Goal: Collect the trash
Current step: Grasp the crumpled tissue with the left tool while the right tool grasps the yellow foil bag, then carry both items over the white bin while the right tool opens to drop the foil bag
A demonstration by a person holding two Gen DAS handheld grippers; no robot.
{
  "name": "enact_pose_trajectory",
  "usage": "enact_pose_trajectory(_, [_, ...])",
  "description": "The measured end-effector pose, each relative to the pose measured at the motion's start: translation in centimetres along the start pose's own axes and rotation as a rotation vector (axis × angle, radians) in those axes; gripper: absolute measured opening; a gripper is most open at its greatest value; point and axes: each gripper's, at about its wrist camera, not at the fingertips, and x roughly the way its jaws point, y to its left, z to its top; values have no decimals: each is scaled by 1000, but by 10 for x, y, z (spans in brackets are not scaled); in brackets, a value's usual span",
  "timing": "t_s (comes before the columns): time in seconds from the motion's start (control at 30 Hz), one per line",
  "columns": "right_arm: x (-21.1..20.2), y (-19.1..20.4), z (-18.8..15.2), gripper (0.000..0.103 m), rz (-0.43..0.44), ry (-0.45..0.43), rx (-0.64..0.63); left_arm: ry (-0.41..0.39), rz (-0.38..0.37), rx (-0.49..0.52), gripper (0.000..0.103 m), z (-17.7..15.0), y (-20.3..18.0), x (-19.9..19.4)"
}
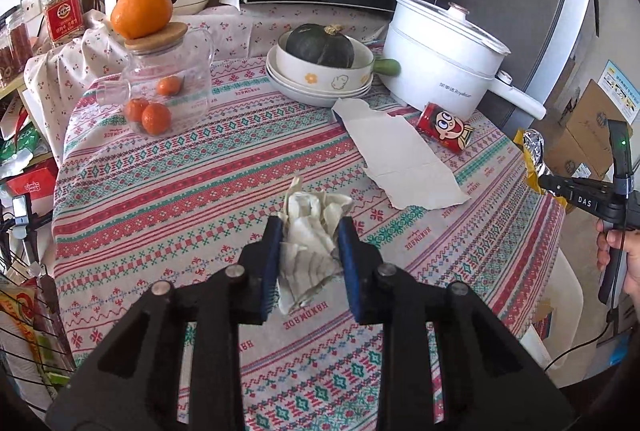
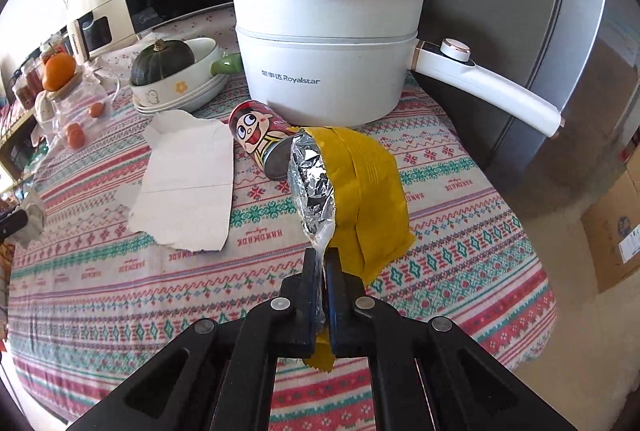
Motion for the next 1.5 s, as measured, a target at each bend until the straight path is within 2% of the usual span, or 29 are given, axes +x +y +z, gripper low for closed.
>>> enact_pose_trajectory(0.3, [-65, -5, -32, 4, 28, -28, 0, -42, -38, 74, 30, -10, -48, -55])
enact_pose_trajectory(0.67, [-118, -13, -83, 5, 94, -36, 26, -57, -133, 47, 30, -49, -83, -92])
enact_pose_trajectory(0.9, [-127, -16, -121, 5, 137, 24, 16, -28, -245, 27, 30, -67, -109, -91])
enact_pose_trajectory(1.23, [-116, -56, -176, 5, 129, 153, 56, 44, -337, 150, 30, -84, -179, -70])
enact_pose_trajectory(1.5, [-114, -98, -203, 5, 113, 205, 138, 99, -383, 246, 31, -96, -230, -54])
